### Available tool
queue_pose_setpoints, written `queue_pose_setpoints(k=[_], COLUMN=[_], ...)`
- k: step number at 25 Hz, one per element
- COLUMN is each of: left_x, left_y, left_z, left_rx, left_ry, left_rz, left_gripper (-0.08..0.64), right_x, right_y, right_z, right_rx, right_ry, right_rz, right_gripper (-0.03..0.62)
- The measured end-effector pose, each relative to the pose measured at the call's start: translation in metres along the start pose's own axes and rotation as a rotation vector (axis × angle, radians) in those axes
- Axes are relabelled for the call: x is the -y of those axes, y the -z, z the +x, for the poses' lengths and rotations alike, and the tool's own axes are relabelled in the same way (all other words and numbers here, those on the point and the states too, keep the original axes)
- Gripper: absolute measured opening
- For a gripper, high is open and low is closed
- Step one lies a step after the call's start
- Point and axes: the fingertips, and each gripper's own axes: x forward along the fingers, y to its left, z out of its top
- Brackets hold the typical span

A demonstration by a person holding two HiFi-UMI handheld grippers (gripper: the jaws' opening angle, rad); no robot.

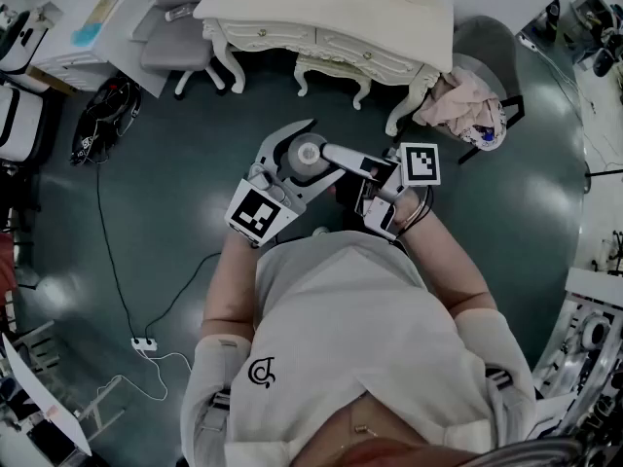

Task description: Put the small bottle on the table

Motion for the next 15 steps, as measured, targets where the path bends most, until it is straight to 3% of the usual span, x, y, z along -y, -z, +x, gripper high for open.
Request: queue_pose_setpoints(k=[15], left_x=[0.002], left_y=[-0.007], left_z=[-0.015], left_rx=[-0.008], left_ry=[-0.024], left_rz=[0.021], left_gripper=[0.347], right_x=[-0.007], right_y=[0.013], right_z=[0.008], right_rx=[-0.04], right_ry=[-0.006], right_rz=[-0.029], right_gripper=[0.357])
